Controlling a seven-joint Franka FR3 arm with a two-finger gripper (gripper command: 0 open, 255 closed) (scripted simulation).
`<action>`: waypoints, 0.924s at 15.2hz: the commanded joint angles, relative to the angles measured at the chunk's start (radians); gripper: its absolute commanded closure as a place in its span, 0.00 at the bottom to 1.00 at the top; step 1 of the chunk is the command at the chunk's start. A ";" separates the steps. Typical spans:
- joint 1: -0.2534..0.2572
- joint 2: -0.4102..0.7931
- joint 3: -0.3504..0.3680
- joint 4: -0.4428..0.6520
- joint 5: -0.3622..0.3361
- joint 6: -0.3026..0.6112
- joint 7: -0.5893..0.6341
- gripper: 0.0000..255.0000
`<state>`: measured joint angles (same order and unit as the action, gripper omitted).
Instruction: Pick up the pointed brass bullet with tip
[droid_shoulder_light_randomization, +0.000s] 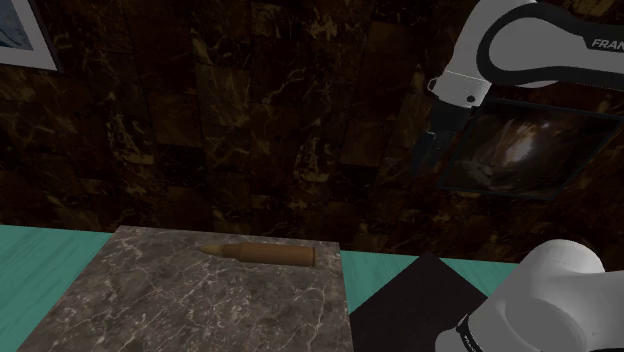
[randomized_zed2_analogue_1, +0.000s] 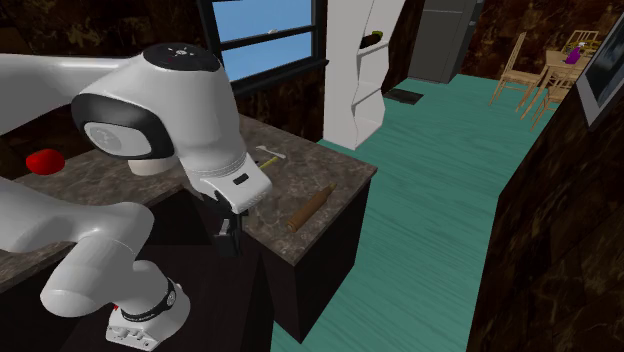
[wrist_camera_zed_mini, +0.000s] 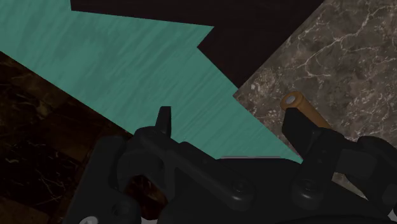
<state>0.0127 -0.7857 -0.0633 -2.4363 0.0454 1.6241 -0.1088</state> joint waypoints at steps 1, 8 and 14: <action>0.000 0.000 0.000 0.000 0.000 0.000 0.000 0.00; 0.090 0.225 0.028 0.031 0.075 0.152 -0.065 0.00; 0.162 0.428 0.057 0.098 0.140 0.252 -0.130 0.00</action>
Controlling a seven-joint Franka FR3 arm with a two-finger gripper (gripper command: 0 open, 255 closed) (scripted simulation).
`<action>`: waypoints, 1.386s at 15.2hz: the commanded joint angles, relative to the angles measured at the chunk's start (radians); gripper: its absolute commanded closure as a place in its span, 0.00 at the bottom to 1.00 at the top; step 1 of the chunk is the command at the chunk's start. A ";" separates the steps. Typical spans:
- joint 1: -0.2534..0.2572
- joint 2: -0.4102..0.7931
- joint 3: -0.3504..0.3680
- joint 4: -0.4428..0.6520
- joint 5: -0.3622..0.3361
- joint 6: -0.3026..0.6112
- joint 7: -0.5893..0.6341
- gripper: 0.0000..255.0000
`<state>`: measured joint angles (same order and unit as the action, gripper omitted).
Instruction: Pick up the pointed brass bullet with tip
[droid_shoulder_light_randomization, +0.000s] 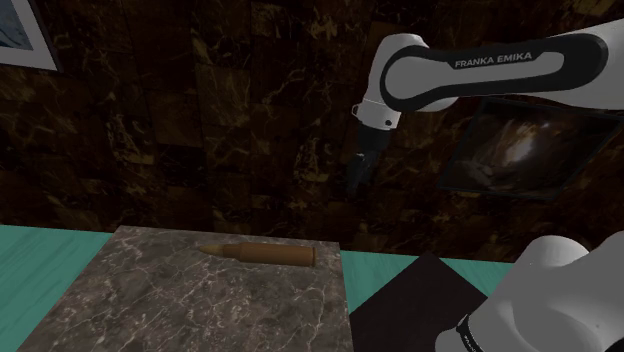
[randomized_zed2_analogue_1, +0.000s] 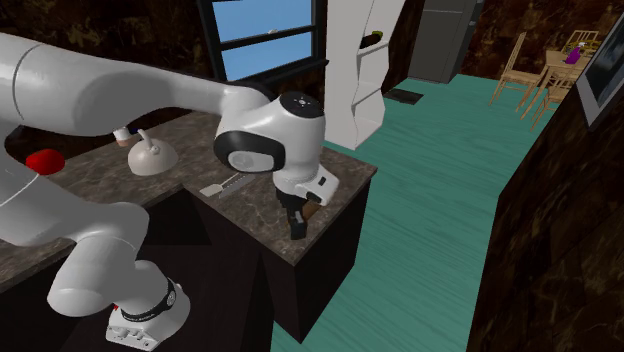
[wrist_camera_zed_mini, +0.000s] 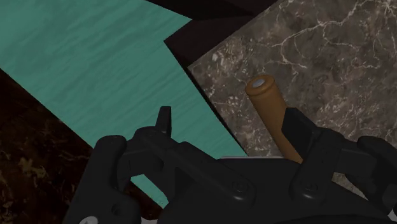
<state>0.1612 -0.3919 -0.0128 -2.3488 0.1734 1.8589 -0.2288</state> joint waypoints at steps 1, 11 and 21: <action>0.024 0.068 0.013 0.025 0.023 0.031 -0.021 0.00; 0.120 0.398 0.084 0.213 0.111 0.120 -0.126 0.00; 0.202 0.713 0.171 0.471 0.143 0.135 -0.197 0.00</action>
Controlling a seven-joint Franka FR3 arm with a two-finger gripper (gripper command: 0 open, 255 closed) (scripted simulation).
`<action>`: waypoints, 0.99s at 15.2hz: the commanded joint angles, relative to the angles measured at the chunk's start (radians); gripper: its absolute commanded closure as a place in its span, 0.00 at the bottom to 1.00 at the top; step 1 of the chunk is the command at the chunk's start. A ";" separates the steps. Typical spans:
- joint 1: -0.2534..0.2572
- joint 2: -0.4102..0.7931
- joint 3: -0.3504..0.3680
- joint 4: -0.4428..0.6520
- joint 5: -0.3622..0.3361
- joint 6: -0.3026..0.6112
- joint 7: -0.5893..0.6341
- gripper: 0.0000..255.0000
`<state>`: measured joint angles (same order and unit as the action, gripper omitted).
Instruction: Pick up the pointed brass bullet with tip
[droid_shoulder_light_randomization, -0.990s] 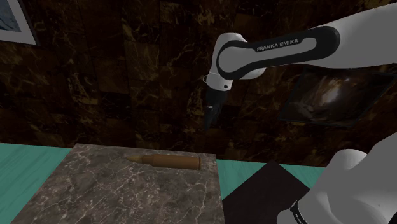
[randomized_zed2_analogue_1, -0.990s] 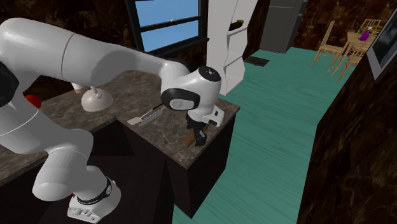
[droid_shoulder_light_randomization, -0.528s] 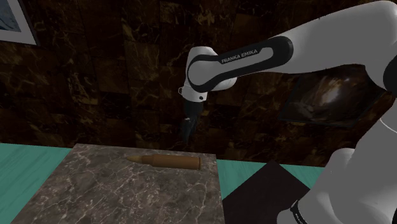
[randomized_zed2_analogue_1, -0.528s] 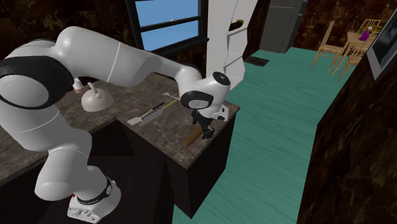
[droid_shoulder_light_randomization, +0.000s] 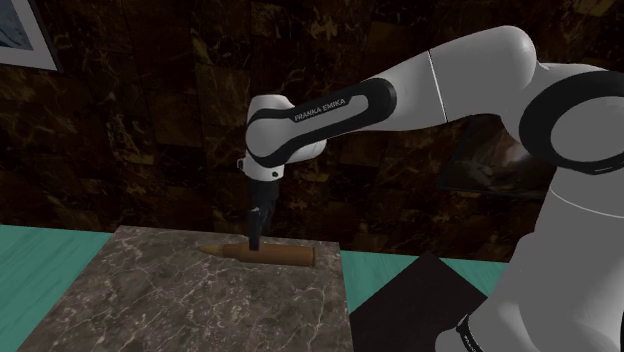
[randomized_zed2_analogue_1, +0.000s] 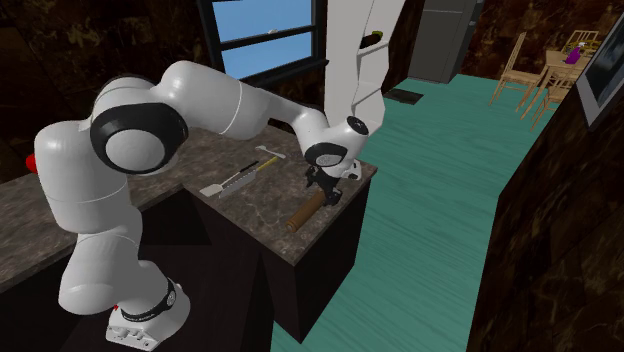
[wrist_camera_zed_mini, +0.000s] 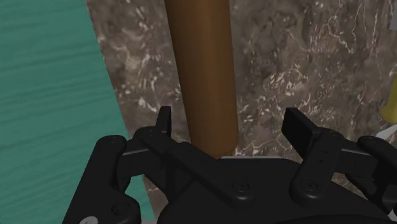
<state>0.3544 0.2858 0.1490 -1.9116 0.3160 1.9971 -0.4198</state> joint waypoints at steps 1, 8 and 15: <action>0.009 0.037 0.009 0.037 0.000 -0.003 -0.006 0.00; 0.013 0.092 0.010 0.008 0.005 0.078 -0.029 0.00; 0.013 0.091 0.010 0.006 0.005 0.079 -0.029 1.00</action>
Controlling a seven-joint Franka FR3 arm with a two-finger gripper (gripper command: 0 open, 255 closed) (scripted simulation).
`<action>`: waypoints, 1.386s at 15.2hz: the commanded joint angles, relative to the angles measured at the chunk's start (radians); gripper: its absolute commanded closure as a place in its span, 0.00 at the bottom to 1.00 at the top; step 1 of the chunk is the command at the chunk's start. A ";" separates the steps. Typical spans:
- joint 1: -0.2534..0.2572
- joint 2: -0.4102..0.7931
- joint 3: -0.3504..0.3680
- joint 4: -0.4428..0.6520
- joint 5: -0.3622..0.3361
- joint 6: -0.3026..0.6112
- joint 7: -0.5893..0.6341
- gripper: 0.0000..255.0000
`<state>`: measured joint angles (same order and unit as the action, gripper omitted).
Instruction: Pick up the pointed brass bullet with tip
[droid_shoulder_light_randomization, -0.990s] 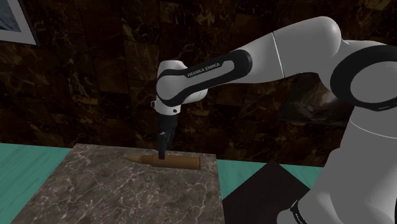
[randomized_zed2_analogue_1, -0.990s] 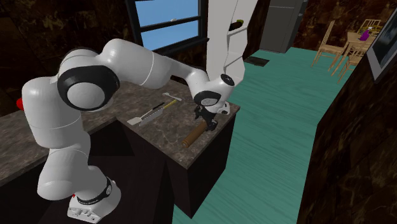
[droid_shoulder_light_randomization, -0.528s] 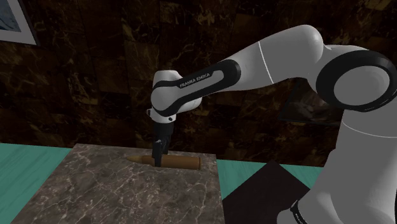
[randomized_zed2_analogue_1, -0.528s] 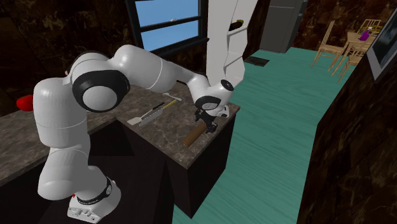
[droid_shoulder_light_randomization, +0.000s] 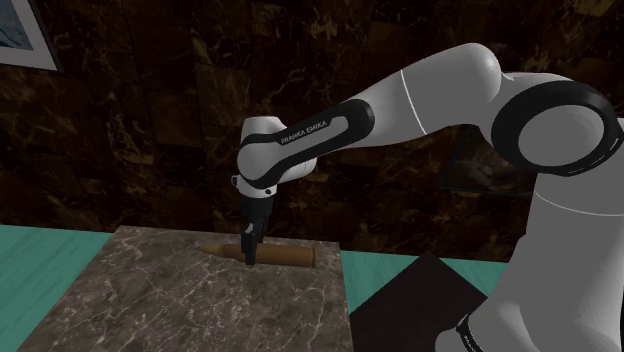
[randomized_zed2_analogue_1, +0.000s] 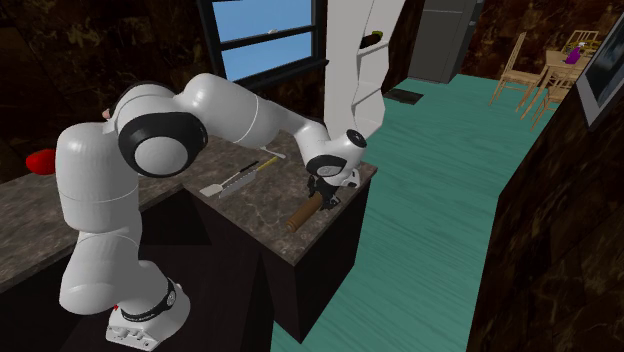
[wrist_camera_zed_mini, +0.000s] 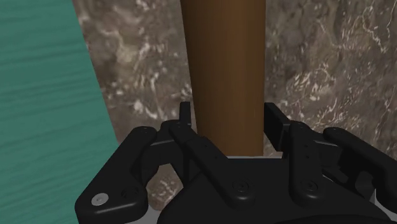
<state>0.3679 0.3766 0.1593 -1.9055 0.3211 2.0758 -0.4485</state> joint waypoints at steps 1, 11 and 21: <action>0.000 0.000 0.000 0.000 0.000 0.000 0.000 1.00; -0.004 -0.043 -0.001 0.023 -0.004 -0.065 0.018 1.00; -0.008 -0.099 -0.001 0.071 -0.009 -0.166 0.046 1.00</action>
<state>0.3603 0.2822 0.1583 -1.8361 0.3124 1.9167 -0.4040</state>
